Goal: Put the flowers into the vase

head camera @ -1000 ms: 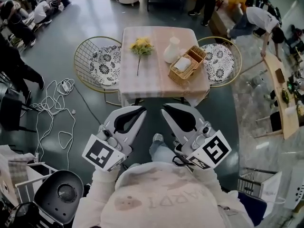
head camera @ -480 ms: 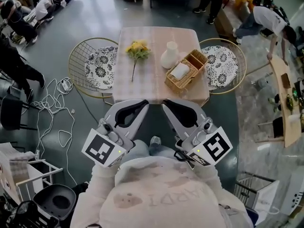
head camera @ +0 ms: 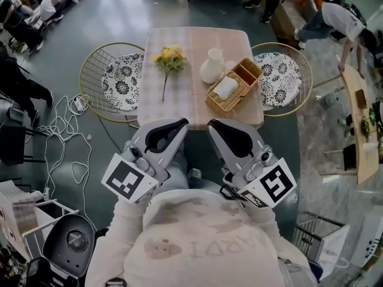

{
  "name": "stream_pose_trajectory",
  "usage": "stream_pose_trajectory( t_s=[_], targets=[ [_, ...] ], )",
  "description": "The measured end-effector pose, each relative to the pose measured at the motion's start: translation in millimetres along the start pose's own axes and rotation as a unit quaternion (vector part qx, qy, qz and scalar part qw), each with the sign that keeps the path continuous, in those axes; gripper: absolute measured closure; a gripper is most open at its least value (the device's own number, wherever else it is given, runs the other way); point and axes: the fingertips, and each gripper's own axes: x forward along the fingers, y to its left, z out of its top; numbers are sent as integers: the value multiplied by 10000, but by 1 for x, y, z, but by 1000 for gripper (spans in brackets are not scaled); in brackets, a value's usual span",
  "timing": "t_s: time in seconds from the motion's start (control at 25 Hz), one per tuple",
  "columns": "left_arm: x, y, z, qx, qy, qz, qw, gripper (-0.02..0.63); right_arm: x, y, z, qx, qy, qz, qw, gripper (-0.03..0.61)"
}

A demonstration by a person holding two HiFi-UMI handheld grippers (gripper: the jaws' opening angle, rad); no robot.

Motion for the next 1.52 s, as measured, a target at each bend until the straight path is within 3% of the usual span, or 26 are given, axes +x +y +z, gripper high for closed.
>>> stream_pose_trajectory(
  t_s=[0.24,0.6,0.92,1.16,1.52],
  targets=[
    [14,23,-2,-20,-55,-107,9999,614,21,-18,-1,-16,33,-87,10000,538],
    [26,100,-28,-258,140,-70,9995,614,93,-51,-9,39,192,-18,9998,538],
    [42,170,-59,-787,426,-164,9959,607,152,-83,-13,51,292,-187,9994,538],
    [54,215,-125,-929,1183,-229,9884,592,181,-105,-26,118,543,-413,9976,538],
    [73,264,-233,-1483,2461,-258,9575,563,204,-144,-46,333,822,-833,9926,538]
  ],
)
